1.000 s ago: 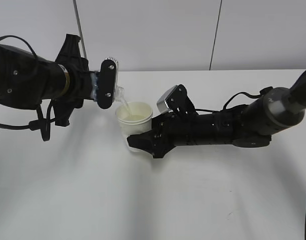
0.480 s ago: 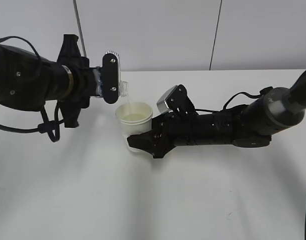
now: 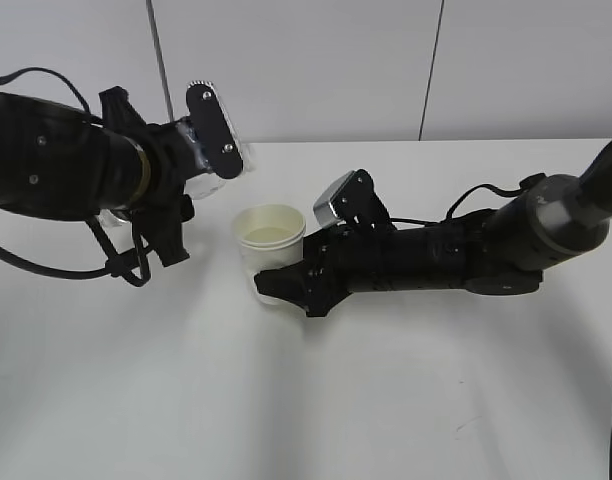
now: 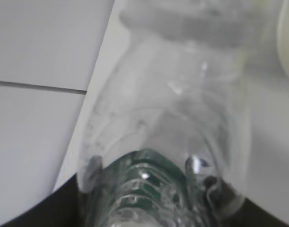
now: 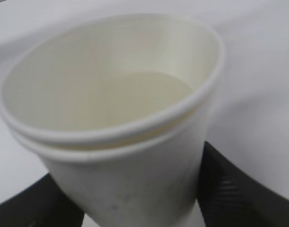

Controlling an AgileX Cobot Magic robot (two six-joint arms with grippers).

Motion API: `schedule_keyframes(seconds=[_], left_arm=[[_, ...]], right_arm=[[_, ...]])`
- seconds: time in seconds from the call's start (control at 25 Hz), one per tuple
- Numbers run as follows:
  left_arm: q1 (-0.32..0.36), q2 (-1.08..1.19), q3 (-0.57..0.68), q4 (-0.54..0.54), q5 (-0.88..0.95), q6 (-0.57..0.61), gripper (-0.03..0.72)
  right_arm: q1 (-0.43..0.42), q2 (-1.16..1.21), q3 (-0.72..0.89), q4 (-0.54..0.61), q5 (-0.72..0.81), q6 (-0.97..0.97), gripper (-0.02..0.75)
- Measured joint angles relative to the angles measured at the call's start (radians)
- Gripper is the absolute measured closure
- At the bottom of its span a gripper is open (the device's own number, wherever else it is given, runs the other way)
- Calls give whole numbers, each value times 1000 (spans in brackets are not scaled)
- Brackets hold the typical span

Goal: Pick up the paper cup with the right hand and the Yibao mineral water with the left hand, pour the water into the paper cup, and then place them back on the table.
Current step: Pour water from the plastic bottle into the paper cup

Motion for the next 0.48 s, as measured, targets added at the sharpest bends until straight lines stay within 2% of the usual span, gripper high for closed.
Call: schedule_keyframes(seconds=[0.16, 0.48], left_arm=[[0, 0, 0, -41, 1, -115, 335], [18, 0, 0, -53, -9, -350, 335]], right_arm=[[0, 0, 0, 5, 1, 0, 235], [0, 0, 0, 21, 1, 0, 235]])
